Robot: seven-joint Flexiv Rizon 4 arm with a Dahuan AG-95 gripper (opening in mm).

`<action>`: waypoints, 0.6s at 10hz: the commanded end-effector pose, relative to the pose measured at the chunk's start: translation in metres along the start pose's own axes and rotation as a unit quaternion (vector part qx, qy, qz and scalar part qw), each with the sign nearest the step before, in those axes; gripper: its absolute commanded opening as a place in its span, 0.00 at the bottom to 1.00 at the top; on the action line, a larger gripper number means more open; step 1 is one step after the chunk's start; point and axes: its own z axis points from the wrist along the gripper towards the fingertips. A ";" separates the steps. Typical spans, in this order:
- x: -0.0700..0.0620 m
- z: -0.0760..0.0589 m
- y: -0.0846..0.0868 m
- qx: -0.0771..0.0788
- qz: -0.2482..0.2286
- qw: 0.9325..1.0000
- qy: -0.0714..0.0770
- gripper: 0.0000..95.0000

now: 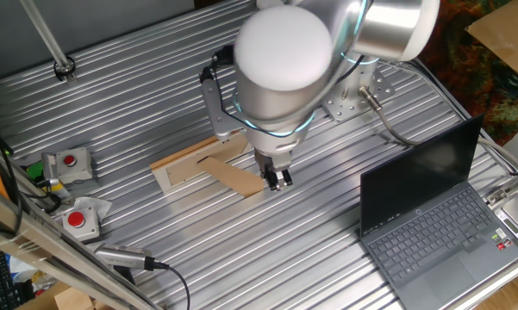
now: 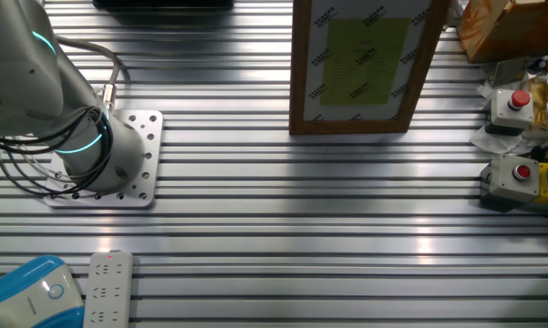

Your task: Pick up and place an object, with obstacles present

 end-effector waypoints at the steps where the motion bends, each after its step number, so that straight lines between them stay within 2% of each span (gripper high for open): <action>1: 0.000 0.001 0.000 -0.013 -0.008 1.000 -0.022 0.00; 6: 0.000 0.001 0.000 -0.018 -0.008 1.000 -0.023 0.00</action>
